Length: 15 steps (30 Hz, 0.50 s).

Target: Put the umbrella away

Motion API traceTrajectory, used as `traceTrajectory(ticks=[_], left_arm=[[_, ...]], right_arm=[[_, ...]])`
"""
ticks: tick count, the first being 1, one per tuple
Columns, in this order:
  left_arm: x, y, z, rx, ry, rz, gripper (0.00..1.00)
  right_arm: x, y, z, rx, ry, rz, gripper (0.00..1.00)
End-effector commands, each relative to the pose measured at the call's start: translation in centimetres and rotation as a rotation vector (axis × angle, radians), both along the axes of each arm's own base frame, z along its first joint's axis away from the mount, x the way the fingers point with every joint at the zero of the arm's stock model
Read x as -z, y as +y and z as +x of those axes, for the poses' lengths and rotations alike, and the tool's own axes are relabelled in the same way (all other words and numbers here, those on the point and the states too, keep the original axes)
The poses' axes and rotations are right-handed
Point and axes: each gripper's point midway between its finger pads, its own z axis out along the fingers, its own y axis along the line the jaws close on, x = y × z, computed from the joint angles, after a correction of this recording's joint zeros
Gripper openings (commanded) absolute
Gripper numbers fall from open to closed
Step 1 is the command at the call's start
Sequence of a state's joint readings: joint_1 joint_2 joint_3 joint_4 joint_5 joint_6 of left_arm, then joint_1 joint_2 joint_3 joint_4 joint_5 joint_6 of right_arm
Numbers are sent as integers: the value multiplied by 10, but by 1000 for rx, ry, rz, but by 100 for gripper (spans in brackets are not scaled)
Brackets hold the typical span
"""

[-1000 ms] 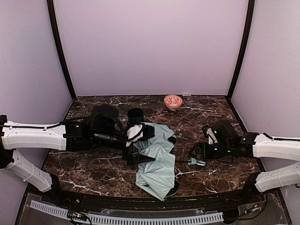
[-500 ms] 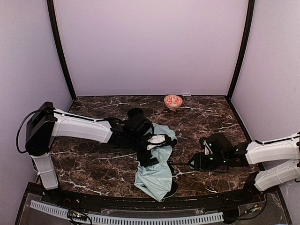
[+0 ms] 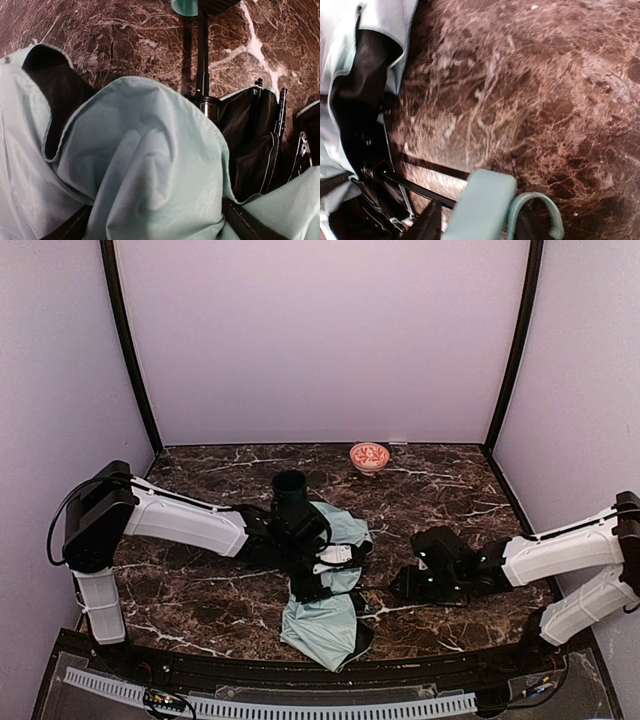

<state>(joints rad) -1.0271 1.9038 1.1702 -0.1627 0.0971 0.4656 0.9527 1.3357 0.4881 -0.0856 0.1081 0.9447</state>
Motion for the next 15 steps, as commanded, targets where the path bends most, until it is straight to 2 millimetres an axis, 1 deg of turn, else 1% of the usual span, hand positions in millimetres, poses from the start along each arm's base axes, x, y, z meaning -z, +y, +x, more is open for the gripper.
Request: traceTrajectory(ticks=[1,2,5,6,8,10,12,13,14,15], left_arm=[[46,31,-14,50,20,173,79],[45,30,-14,62,16,171,74],[47,29,-12,89,-7,175,55],[47,27,-9,92,-15,172,47],[43,21,2,83,-30,151,33],[30,9,21,50,-63,108,20],[11,-4,48,8,-132,53,6],[1,-10,62,-8,-168,30,0],[-8,-15,74,-19,-200,12,0],[-21,-23,87,-25,-236,-12,0]], right_arm=[[34,-43,-14,16,83,-288,35],[31,-41,-11,7,76,-295,30],[20,-35,2,-6,27,-324,27],[12,-32,11,-6,-6,-333,26],[-3,-33,30,11,-73,-361,26],[-20,-32,51,16,-145,-366,28],[-37,-26,70,4,-208,-322,35],[-46,-24,79,-6,-236,-306,39],[-55,-23,87,-15,-260,-297,44],[-61,-24,93,-22,-273,-299,50]])
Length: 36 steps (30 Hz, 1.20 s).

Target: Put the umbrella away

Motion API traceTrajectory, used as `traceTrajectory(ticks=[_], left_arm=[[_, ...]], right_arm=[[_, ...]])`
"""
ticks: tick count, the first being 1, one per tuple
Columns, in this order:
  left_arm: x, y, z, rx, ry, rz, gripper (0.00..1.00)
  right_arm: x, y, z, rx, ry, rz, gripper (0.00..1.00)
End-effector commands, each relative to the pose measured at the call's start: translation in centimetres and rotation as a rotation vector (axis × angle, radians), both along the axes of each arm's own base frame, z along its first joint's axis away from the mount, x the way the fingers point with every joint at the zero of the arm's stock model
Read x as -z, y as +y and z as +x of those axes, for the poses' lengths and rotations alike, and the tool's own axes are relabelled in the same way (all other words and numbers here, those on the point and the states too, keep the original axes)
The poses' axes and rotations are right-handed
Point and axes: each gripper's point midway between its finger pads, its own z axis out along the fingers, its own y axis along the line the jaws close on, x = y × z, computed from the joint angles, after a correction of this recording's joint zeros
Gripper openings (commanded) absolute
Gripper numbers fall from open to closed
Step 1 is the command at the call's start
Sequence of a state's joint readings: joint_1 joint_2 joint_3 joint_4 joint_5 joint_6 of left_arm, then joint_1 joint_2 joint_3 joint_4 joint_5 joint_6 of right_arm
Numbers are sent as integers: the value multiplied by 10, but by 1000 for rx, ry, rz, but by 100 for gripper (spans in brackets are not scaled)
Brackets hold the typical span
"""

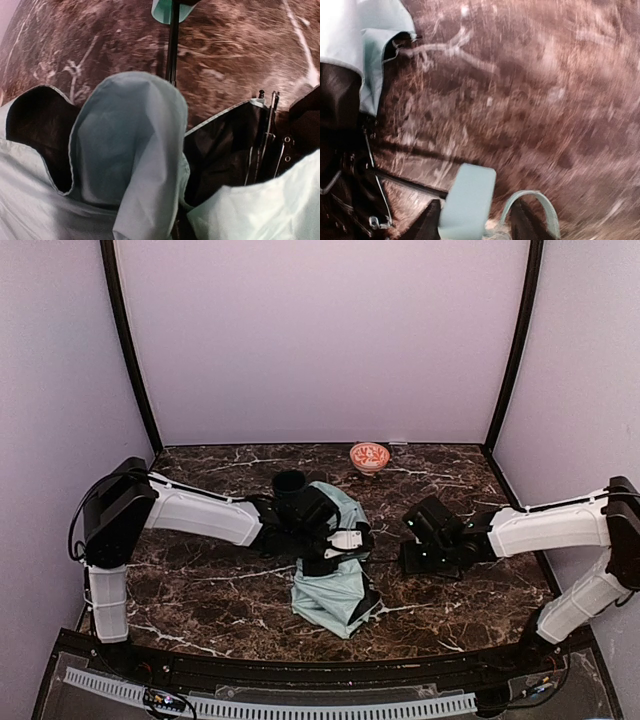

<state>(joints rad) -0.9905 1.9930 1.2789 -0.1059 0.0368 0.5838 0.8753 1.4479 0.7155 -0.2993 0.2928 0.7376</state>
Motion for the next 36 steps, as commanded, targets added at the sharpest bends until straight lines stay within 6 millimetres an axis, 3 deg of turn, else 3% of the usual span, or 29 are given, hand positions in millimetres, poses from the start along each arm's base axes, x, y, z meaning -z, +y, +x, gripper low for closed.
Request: traceTrajectory(ticks=[1,3,6,11,14,17,20,22,27,30,33,36], left_arm=[[-25,-8,53,-53,-121,-25,0],[-45,-18,70,-55,-190,-57,0],[-85,-34,93,-75,-297,-113,0],[-173,-47,131,-145,-536,-196,0],[-215,-48,144,-193,-691,-218,0],[-235,-43,147,-244,-938,-172,0],[-242,-33,142,-322,-1136,-130,0],[-225,-33,134,-329,-1076,-112,0],[-114,-45,63,-135,-722,-23,0],[-63,-42,25,-76,-533,11,0],[-37,-43,-3,-27,-342,-3,0],[-17,-41,-30,37,-180,6,9]], right_arm=[[-46,-8,43,-42,-153,-34,58],[-61,-18,51,-40,-174,-31,79],[-92,-32,56,-33,-236,2,99],[-154,-51,62,-3,-374,74,100],[-174,-58,63,20,-422,87,100],[-180,-59,63,27,-440,102,100],[-177,-58,63,39,-440,119,100],[-177,-57,63,45,-437,135,100],[-179,-58,59,55,-446,175,100],[-169,-56,55,63,-436,216,100],[-153,-40,51,4,-404,280,100],[-143,-18,45,-117,-357,310,100]])
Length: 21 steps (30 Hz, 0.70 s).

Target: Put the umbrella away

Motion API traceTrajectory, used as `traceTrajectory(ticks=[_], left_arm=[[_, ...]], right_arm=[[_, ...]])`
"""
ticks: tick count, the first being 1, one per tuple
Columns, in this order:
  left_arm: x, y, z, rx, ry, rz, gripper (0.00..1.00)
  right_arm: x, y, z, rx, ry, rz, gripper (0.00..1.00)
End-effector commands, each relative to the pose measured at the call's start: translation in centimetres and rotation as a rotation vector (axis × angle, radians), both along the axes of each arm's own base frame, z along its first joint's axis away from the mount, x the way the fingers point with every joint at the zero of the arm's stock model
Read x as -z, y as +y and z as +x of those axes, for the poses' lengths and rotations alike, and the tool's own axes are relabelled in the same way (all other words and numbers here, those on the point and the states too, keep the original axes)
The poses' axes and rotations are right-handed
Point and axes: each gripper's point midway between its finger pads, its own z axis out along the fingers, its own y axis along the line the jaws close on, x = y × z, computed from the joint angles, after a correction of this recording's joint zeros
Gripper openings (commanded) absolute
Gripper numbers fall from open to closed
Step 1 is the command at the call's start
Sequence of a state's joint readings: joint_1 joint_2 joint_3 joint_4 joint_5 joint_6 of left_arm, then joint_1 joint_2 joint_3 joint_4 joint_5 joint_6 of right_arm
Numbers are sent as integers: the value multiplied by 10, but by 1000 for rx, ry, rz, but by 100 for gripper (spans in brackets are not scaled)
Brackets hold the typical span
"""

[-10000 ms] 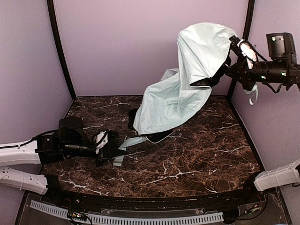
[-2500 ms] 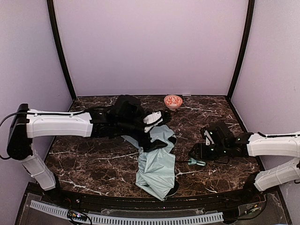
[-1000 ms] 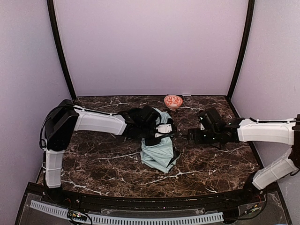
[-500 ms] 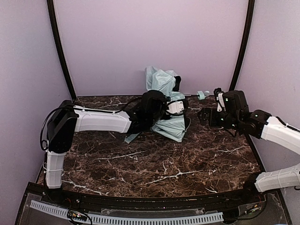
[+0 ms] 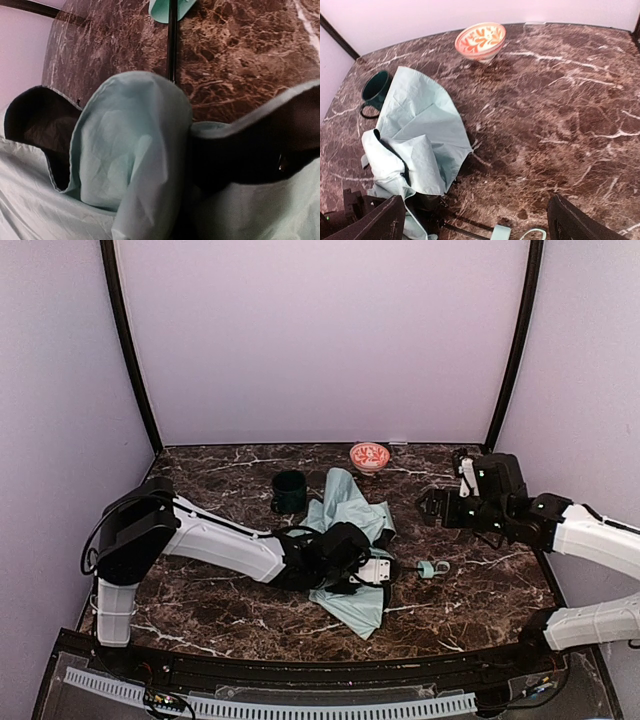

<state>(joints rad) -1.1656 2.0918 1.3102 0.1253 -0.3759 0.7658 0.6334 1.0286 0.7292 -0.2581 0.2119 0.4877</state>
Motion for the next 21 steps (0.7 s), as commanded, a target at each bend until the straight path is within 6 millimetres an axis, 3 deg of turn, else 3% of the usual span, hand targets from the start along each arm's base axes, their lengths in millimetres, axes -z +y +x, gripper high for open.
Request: traceTrajectory(ticks=[1,2,4,6,10,16,21], left_arm=[[-4,7,-38,24,304,-65,14],[0,8,-46,38,346,-57,22],[3,11,-54,48,406,-50,47],[-1,13,-53,33,435,-65,66],[-37,9,-41,31,434,-146,97],[-123,1,-55,194,376,-294,99],[-160,23,-73,281,448,-400,99]], right_arm=[[1,36,-3,-177,18,75,100],[1,41,-4,-212,28,69,99],[1,56,-6,-299,43,69,99],[-3,72,-7,-380,48,88,98],[0,94,8,-458,67,66,93],[-4,114,37,-491,125,50,78],[7,103,64,-415,217,62,80]])
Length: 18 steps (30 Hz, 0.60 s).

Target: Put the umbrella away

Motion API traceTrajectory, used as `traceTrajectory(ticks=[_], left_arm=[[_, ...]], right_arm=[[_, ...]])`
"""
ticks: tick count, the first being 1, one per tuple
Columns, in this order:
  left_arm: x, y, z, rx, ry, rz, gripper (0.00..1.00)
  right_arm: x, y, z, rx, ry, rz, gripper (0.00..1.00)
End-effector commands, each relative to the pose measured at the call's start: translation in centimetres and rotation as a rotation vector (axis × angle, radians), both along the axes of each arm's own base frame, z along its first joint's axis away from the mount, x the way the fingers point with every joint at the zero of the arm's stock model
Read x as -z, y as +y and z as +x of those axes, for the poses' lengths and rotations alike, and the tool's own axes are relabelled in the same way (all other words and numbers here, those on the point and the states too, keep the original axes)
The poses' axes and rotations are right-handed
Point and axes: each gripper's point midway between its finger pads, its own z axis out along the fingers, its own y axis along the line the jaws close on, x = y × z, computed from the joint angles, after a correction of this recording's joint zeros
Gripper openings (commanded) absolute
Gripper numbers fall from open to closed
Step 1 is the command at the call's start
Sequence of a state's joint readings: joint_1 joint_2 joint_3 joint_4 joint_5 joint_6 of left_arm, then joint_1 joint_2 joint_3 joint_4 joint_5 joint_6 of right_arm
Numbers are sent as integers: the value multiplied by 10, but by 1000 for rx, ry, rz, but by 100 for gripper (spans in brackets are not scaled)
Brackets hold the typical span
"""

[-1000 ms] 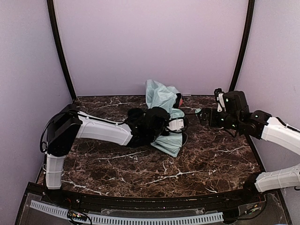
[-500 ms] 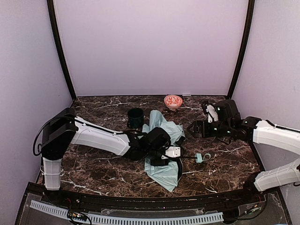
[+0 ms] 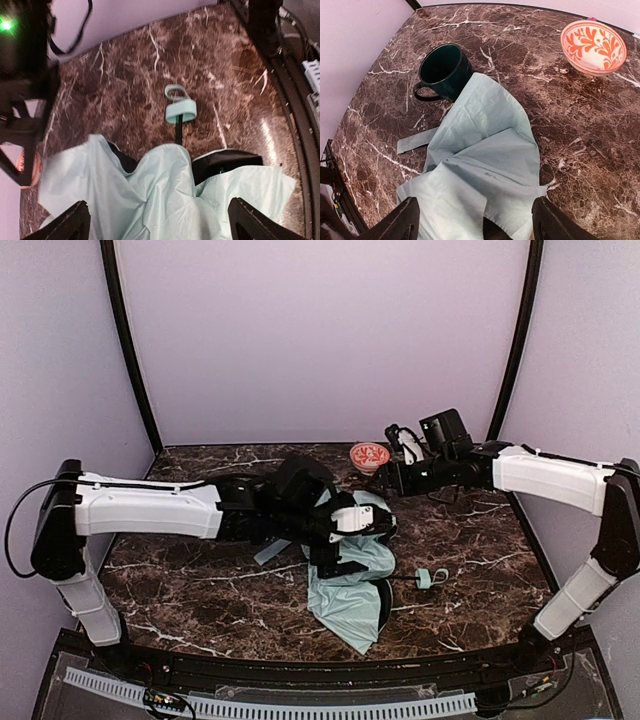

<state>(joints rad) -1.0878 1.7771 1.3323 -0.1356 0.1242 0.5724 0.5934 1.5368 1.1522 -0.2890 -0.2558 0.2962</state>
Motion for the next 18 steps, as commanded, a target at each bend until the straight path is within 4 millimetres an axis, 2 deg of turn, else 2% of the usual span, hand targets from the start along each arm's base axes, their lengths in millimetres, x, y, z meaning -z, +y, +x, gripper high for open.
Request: traceTrajectory(ticks=[1,3,4,7,9,11,14,15,16,18], left_arm=[[-51,21,-19,86,85,-155,99],[-55,31,2,-20,193,-233,99],[-55,35,16,-67,229,-256,96],[-44,48,66,-266,342,-283,71],[-31,51,80,-308,359,-268,67],[-20,52,86,-315,338,-259,69],[-10,50,80,-270,343,-248,79],[-7,48,75,-243,358,-243,80],[-3,46,71,-216,375,-240,81],[5,42,60,-156,412,-242,83]], right_arm=[[13,-13,20,51,84,-16,83],[24,-10,29,34,119,-47,87],[26,-7,26,2,136,-47,86],[22,17,12,-135,191,45,71],[15,27,-2,-208,203,98,64],[10,31,-17,-264,207,141,47],[2,34,-41,-334,226,217,5],[0,33,-49,-346,234,235,0],[6,30,-56,-349,253,241,0],[2,26,-74,-379,258,273,0]])
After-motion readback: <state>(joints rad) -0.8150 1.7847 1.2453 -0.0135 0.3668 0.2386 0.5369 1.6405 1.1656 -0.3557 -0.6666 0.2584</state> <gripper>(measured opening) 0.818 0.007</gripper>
